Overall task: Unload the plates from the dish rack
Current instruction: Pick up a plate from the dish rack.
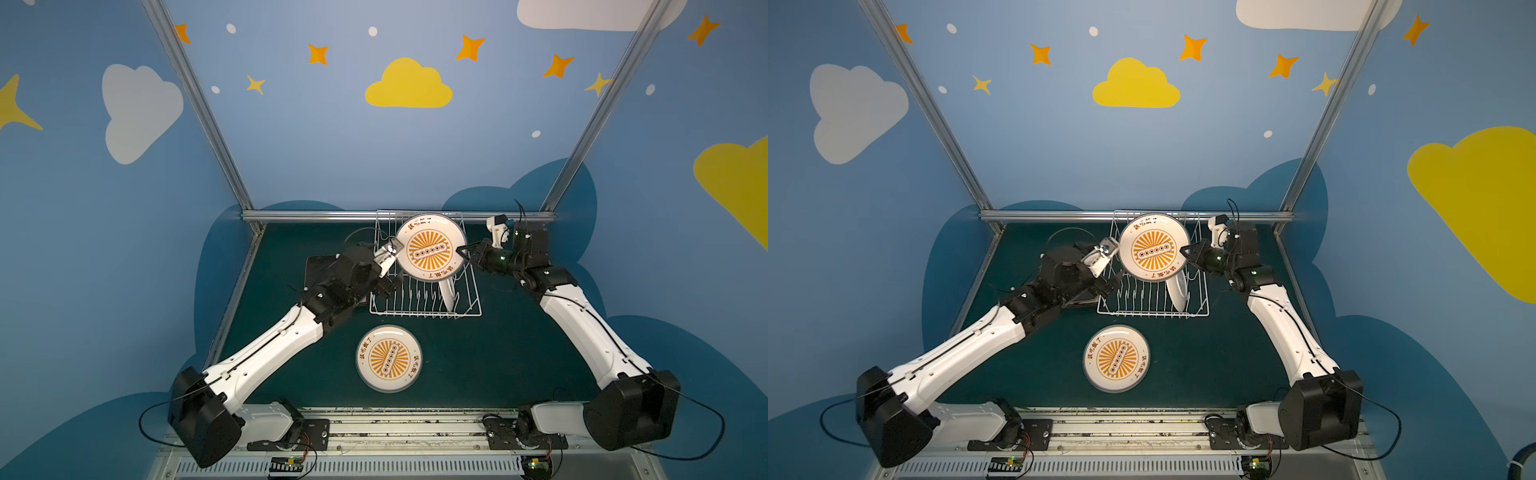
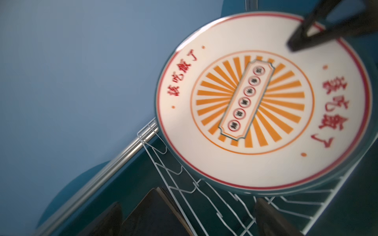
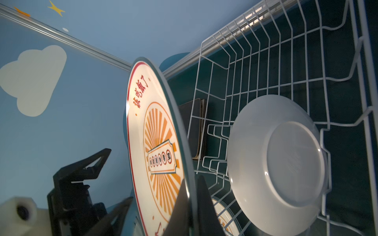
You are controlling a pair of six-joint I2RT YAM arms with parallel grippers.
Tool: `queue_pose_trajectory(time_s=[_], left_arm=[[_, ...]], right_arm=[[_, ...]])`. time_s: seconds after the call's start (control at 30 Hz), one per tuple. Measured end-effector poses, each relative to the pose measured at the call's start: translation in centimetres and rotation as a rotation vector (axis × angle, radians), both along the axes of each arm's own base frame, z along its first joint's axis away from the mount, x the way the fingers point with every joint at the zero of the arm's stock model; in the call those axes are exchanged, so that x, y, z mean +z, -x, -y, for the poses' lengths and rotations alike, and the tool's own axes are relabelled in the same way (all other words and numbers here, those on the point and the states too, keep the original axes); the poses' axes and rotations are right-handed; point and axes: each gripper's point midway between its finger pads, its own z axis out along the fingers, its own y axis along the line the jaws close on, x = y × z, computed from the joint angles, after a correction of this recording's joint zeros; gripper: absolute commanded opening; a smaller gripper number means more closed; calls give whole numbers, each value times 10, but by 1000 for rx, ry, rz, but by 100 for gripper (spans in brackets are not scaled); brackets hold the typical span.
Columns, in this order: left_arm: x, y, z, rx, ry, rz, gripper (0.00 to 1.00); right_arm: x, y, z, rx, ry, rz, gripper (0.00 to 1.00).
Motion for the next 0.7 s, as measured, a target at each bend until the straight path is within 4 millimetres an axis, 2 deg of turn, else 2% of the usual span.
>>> queue_pose_trajectory(time_s=[0.1,0.2,0.53,0.7], left_arm=[[18,0,-21,33,213,-57,99],[18,1,-28,31,390,-147,99],[-41,-10,2,27,798,-541,99],[-48,-16,14,15,902,-628,92]], right_arm=[[-9,4,0,17,9,4,0],[-12,6,-2,36,6,9,0],[0,10,-13,100,-60,50,0],[-5,12,-15,117,-75,39,0]])
